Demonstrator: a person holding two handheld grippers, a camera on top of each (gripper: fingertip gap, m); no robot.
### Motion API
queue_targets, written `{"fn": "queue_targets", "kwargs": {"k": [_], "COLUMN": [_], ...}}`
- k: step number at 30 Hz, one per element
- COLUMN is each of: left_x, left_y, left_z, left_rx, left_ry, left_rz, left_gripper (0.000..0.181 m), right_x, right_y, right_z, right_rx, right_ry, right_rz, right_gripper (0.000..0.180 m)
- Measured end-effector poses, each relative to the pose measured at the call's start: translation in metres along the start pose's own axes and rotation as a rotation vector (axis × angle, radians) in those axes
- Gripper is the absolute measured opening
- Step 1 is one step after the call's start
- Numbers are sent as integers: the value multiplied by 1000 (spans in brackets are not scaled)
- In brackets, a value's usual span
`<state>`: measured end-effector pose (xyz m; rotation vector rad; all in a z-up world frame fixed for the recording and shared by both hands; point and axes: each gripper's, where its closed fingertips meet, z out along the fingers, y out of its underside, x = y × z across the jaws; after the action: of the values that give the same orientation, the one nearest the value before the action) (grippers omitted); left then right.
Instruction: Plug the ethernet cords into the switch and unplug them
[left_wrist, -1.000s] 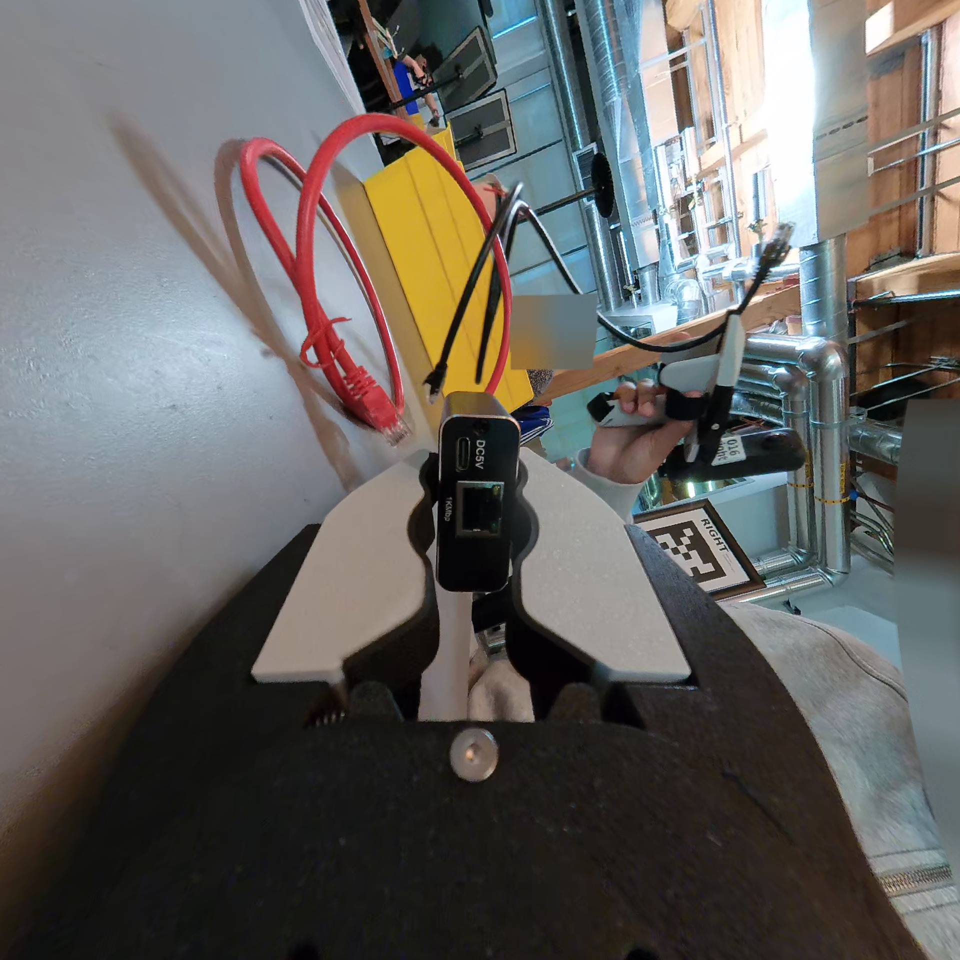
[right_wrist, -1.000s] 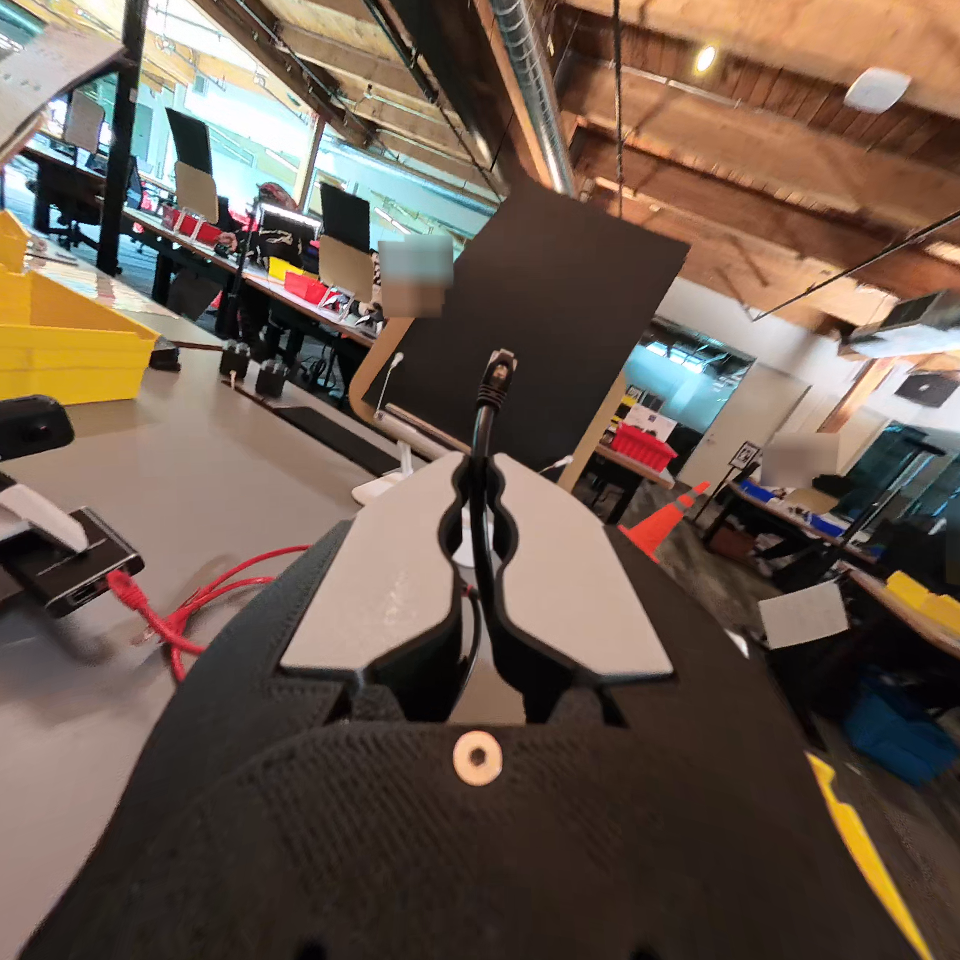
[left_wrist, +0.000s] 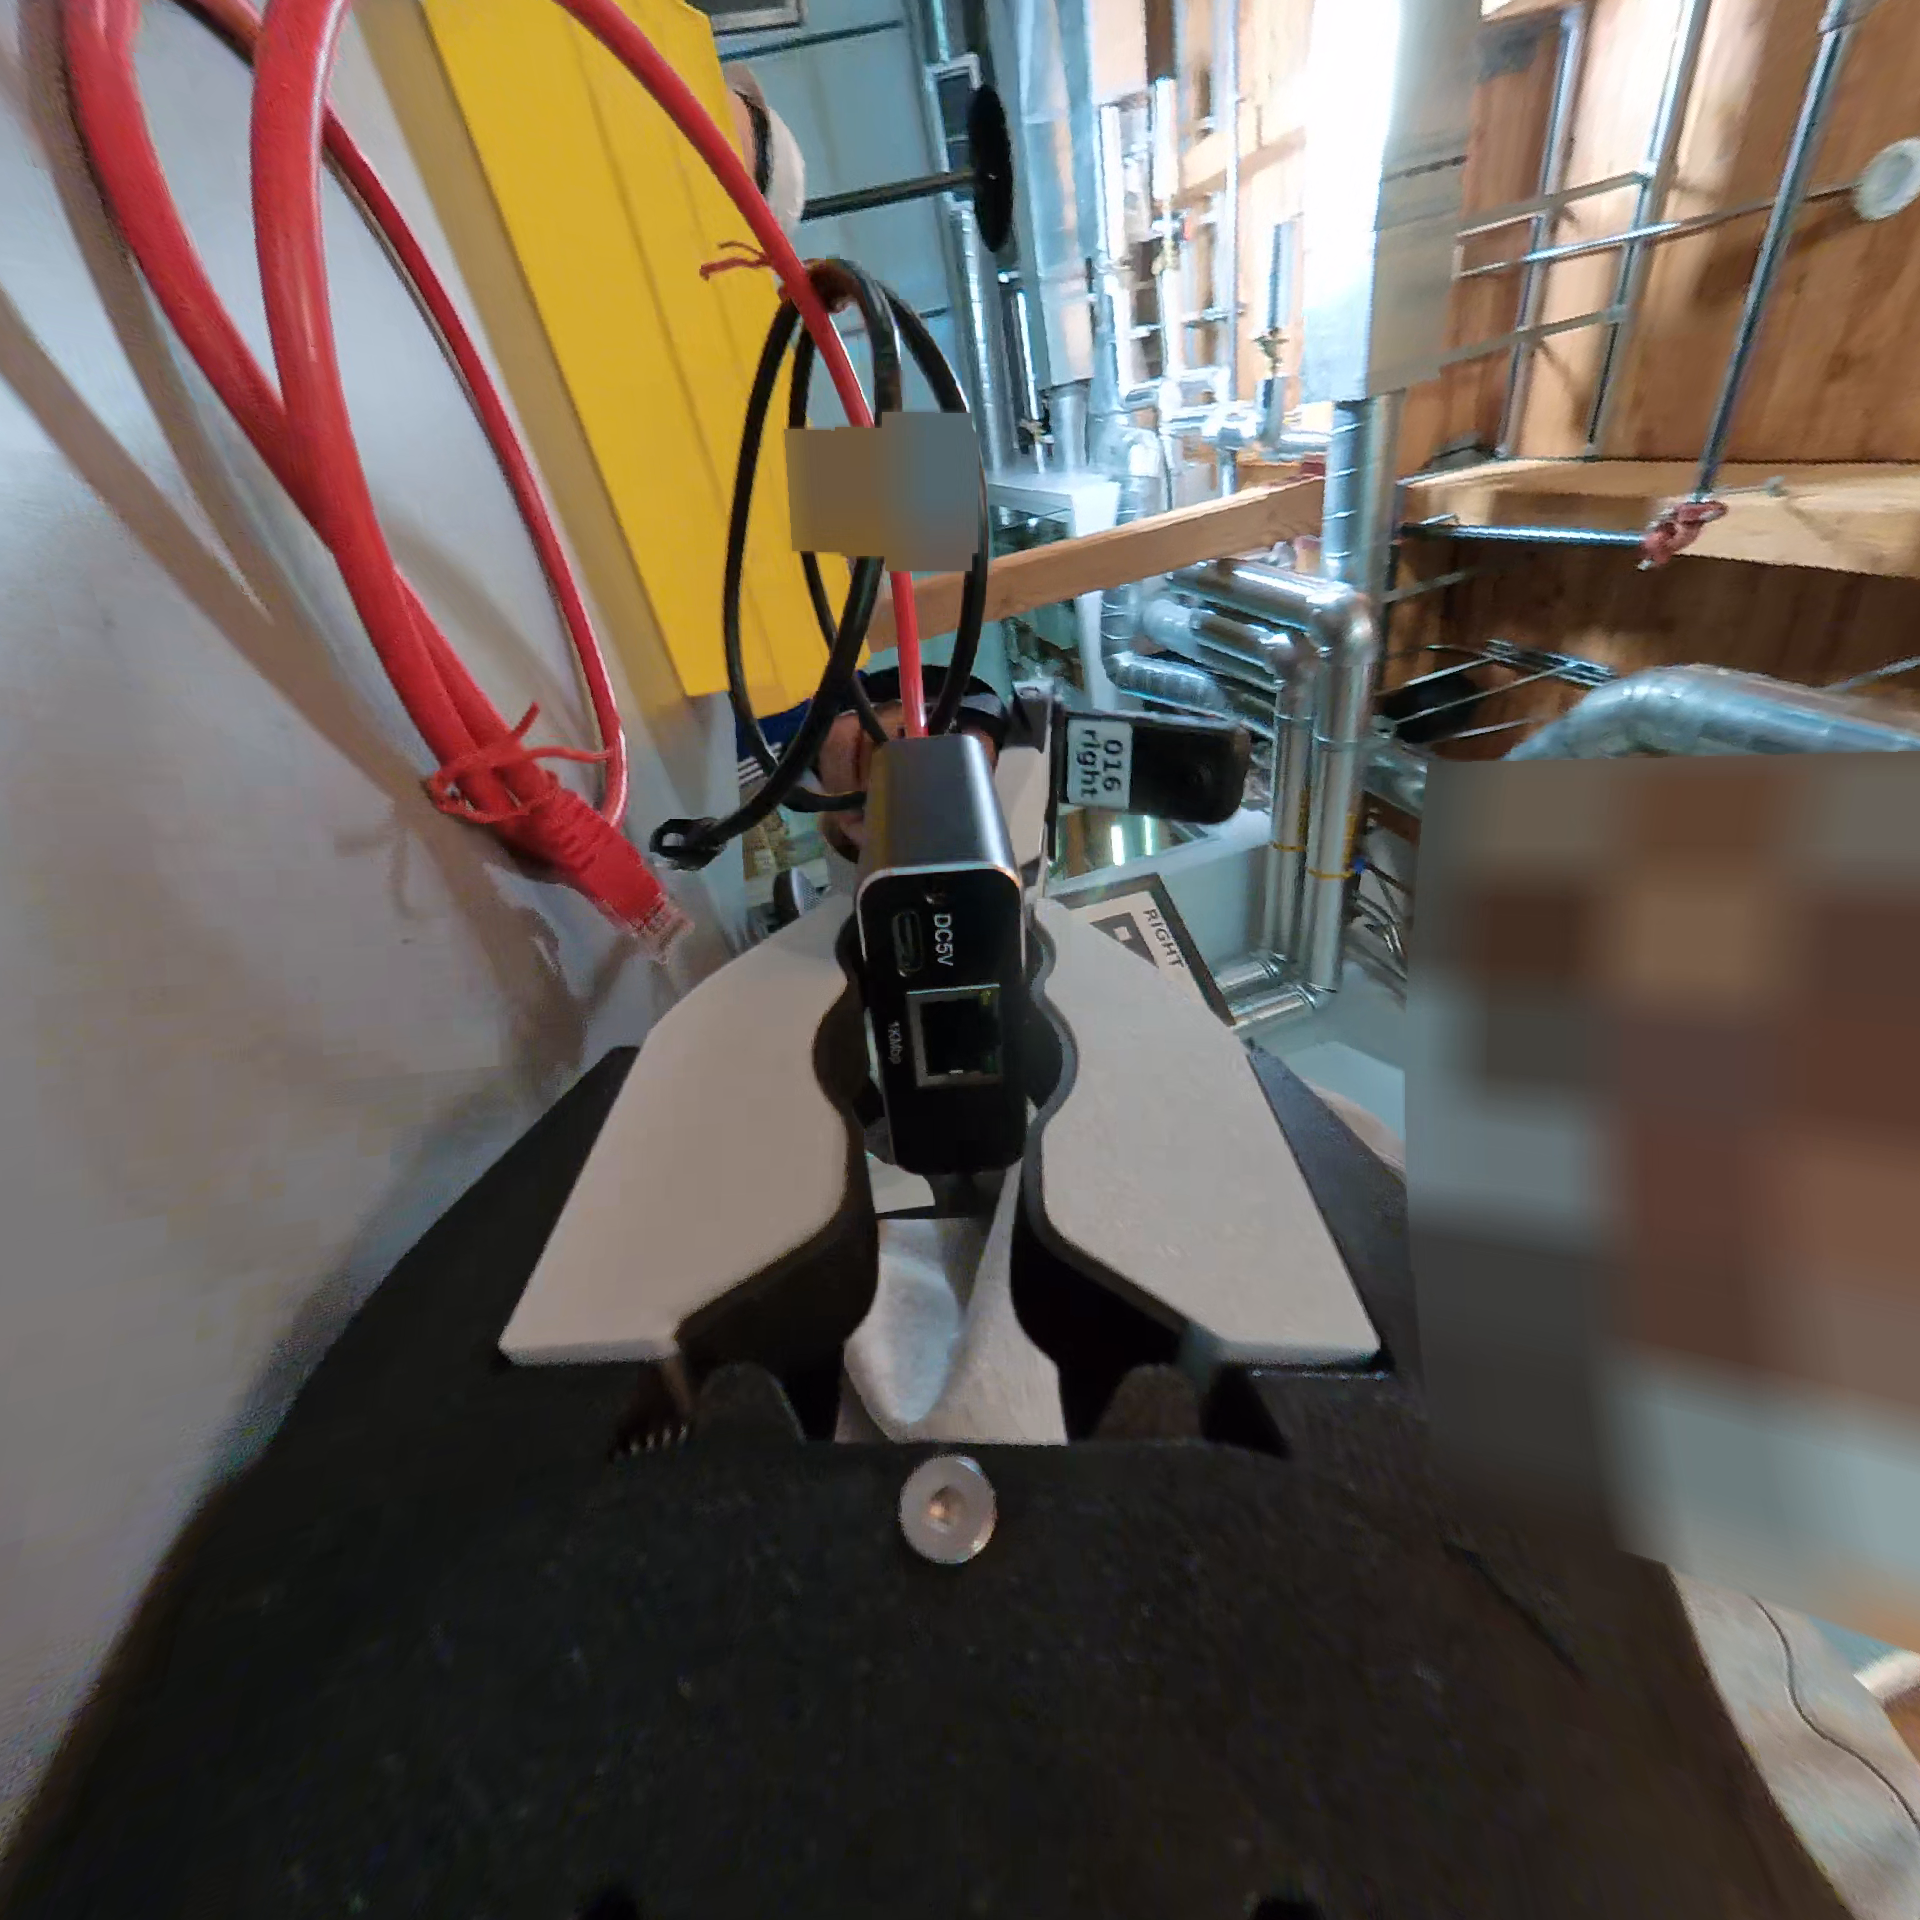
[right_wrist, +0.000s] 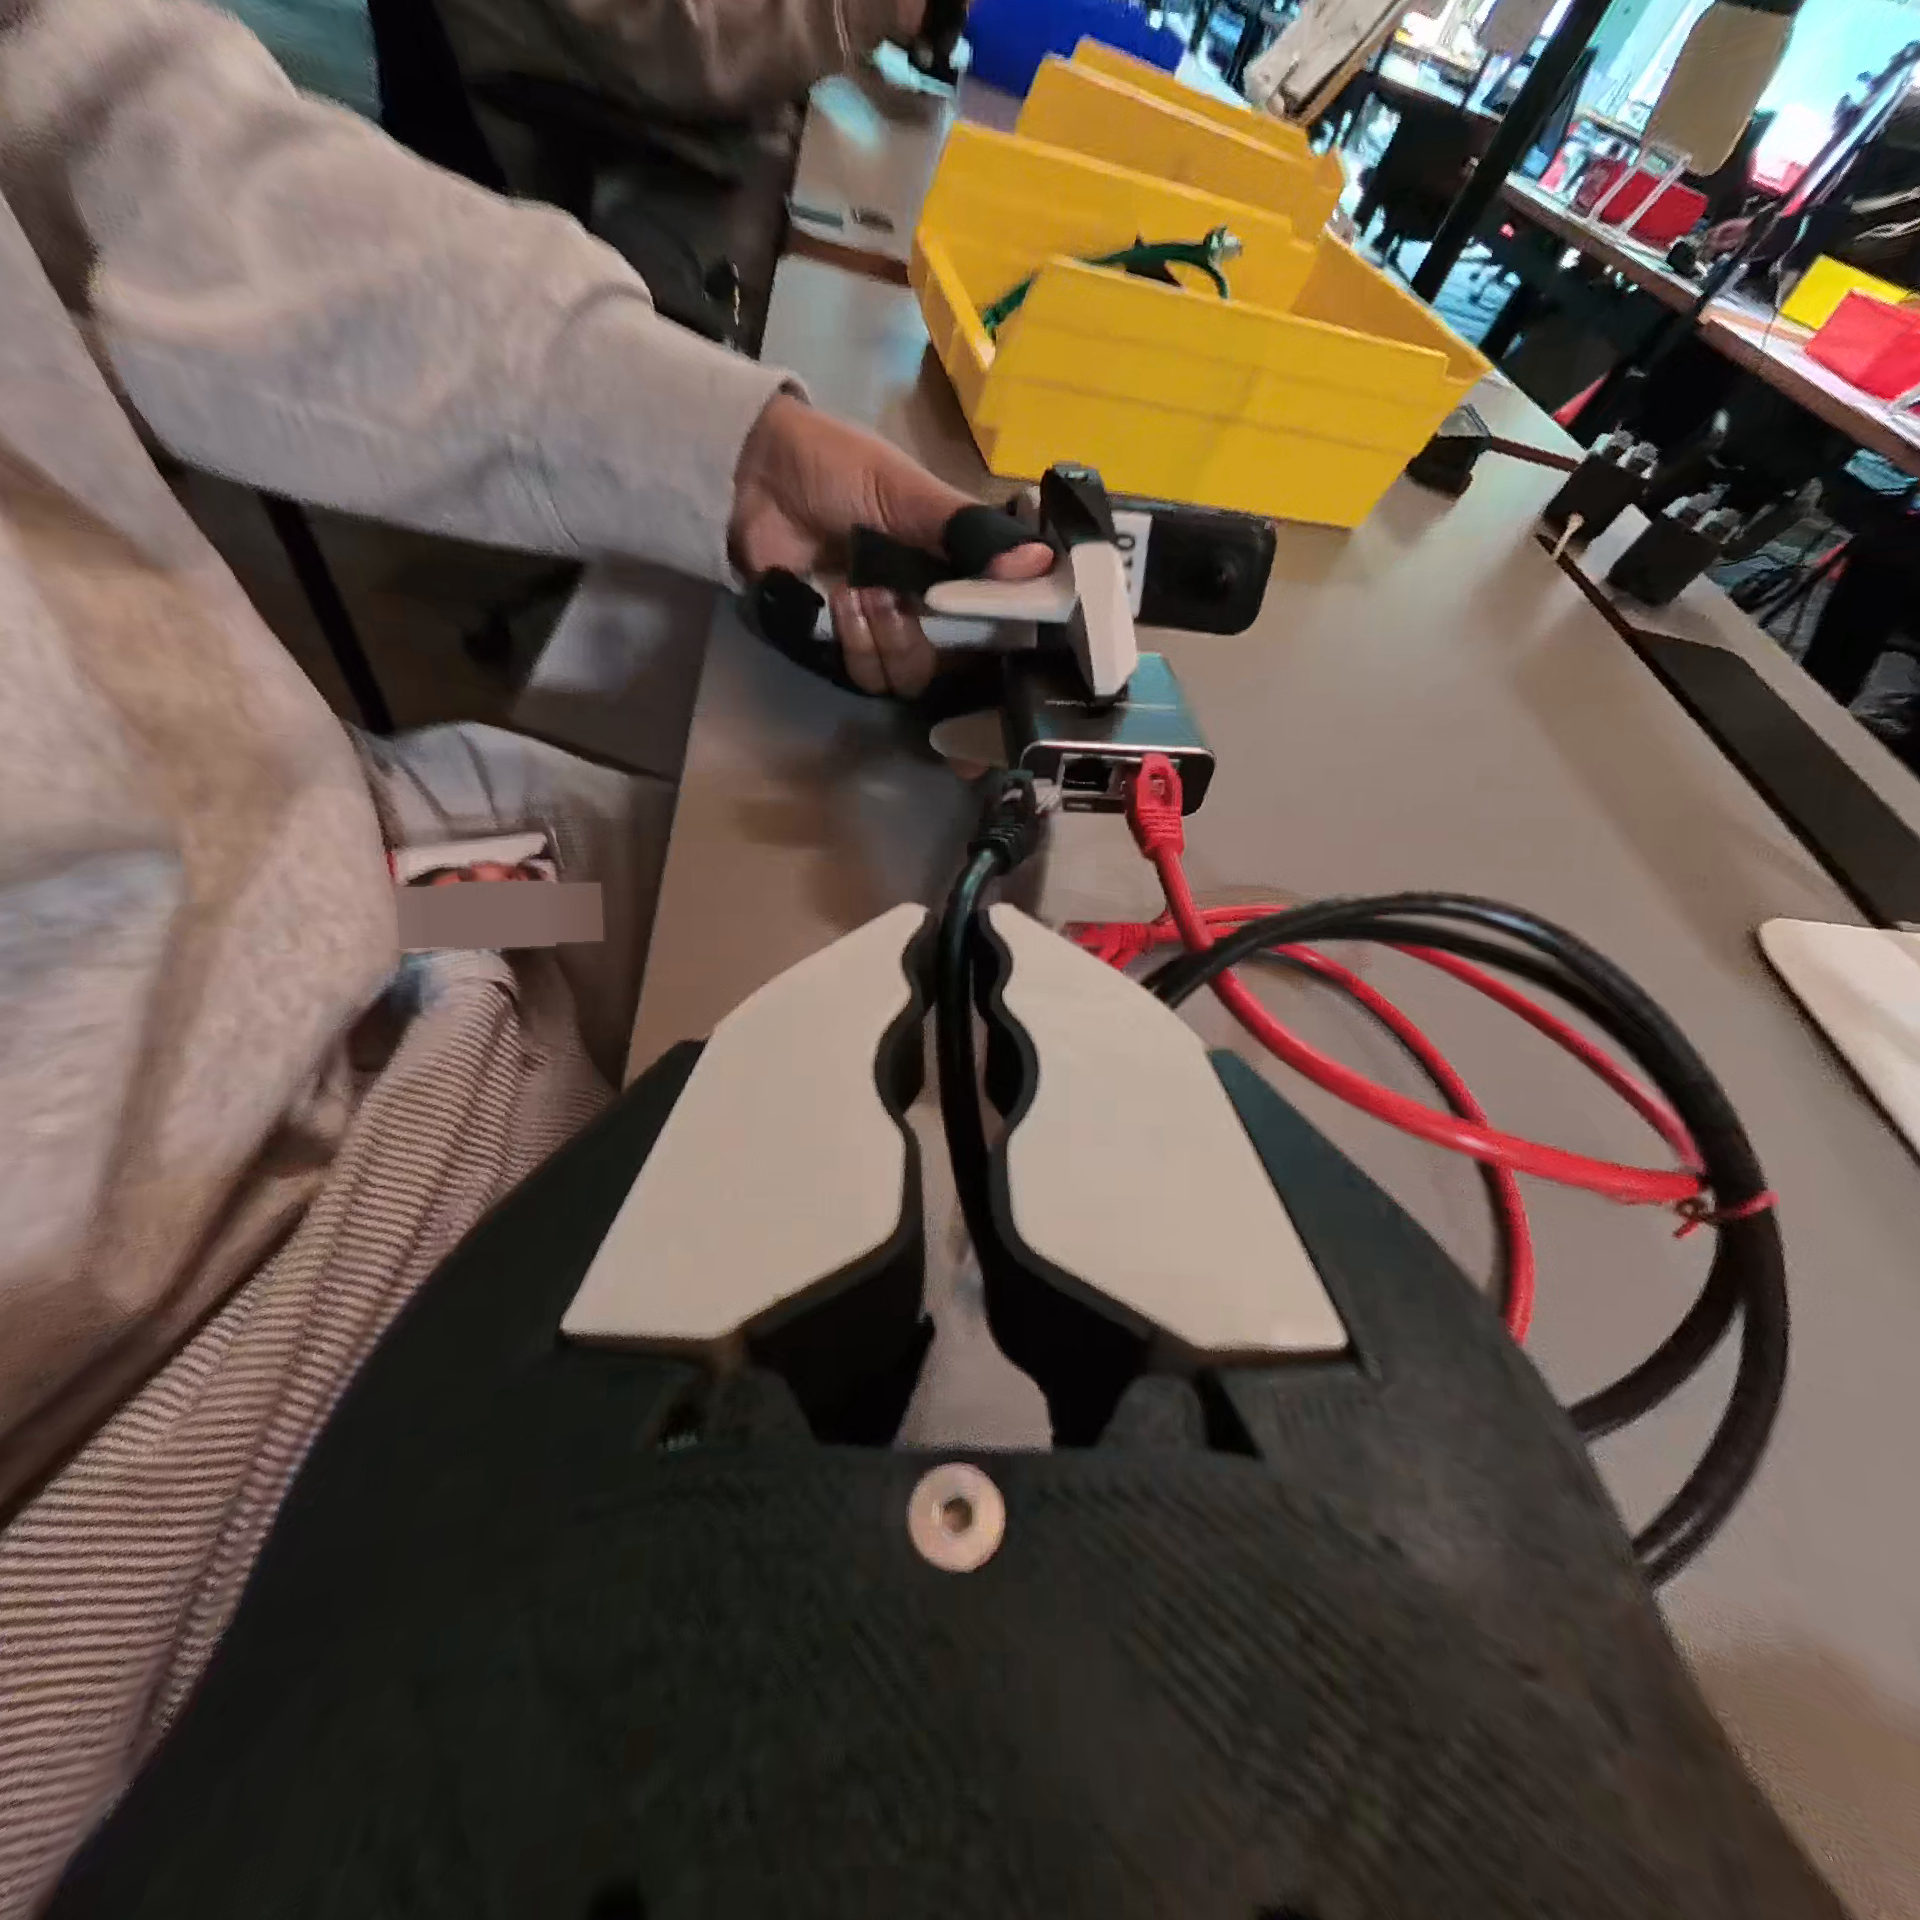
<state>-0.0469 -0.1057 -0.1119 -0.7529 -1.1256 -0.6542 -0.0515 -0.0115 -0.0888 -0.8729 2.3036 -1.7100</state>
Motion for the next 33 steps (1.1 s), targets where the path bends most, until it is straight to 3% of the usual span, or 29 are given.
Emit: {"fn": "queue_targets", "kwargs": {"k": [17,33], "left_x": [7,0], "left_y": [21,35], "left_z": [10,14], "left_rx": [-146,-241], "left_ry": [14,-38], "left_rz": [116,146], "left_gripper": [25,24], "right_x": [12,-1], "right_y": [-3,-5], "right_z": [2,2], "right_rx": [44,-71], "right_ry": [-261,-433], "right_rz": [168,83], "right_gripper": [6,7]}}
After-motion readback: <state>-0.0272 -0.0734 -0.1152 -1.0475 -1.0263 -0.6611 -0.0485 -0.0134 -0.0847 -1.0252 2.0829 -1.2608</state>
